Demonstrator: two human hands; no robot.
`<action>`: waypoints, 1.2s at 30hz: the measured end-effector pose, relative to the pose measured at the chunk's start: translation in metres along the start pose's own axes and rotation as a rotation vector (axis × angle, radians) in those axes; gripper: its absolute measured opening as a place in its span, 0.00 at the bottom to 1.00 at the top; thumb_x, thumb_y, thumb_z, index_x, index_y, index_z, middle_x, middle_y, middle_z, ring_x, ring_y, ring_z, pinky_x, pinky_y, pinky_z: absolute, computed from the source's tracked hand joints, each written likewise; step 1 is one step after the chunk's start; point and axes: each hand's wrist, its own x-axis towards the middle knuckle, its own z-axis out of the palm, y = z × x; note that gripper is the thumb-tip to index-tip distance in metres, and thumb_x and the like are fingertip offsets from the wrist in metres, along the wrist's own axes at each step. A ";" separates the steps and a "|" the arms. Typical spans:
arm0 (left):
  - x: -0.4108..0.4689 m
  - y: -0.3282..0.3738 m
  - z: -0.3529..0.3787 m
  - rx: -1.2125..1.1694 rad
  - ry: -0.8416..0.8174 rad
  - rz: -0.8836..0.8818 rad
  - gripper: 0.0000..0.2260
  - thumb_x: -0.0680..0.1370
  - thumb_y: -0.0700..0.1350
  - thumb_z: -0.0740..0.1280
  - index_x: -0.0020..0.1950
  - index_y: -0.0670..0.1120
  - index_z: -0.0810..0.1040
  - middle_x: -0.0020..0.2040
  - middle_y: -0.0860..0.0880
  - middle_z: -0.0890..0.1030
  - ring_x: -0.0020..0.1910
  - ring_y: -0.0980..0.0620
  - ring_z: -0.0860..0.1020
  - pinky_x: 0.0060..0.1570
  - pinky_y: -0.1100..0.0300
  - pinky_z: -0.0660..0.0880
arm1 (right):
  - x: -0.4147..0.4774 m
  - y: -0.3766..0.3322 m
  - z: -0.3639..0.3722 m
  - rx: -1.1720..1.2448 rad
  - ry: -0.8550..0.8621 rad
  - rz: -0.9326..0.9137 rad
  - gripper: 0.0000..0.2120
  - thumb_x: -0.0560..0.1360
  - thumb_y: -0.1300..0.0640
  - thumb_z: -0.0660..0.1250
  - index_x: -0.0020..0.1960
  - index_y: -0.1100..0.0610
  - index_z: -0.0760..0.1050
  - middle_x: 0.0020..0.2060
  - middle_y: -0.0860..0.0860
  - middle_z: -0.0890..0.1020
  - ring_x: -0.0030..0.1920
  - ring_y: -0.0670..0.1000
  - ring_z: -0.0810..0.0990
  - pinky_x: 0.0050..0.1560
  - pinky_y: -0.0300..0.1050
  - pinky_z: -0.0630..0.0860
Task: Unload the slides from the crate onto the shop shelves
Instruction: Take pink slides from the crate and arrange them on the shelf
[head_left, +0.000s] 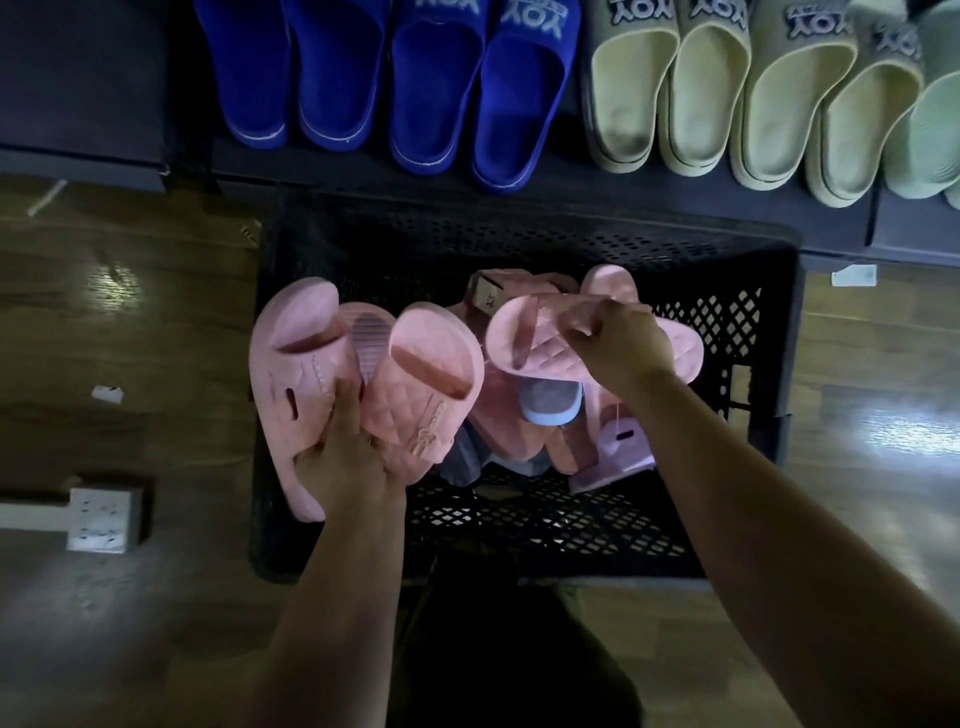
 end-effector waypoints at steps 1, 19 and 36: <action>0.002 0.000 0.001 -0.006 0.005 -0.007 0.20 0.72 0.47 0.74 0.62 0.44 0.78 0.54 0.48 0.84 0.54 0.49 0.81 0.46 0.56 0.79 | -0.002 -0.002 0.003 0.084 0.080 0.019 0.18 0.75 0.48 0.66 0.56 0.62 0.74 0.45 0.61 0.82 0.46 0.62 0.80 0.40 0.48 0.72; -0.002 0.001 -0.002 0.019 0.013 -0.008 0.25 0.70 0.47 0.75 0.64 0.41 0.77 0.60 0.43 0.81 0.62 0.46 0.77 0.41 0.54 0.82 | 0.017 -0.043 -0.010 0.624 -0.485 0.282 0.25 0.71 0.71 0.65 0.66 0.62 0.64 0.49 0.59 0.77 0.45 0.53 0.81 0.34 0.39 0.80; 0.028 -0.019 -0.010 -0.109 -0.114 0.140 0.25 0.69 0.44 0.76 0.62 0.36 0.77 0.60 0.40 0.80 0.56 0.46 0.81 0.56 0.52 0.77 | 0.071 -0.058 0.014 -0.430 -0.570 -0.574 0.34 0.70 0.47 0.68 0.73 0.38 0.60 0.77 0.43 0.56 0.76 0.49 0.57 0.74 0.50 0.59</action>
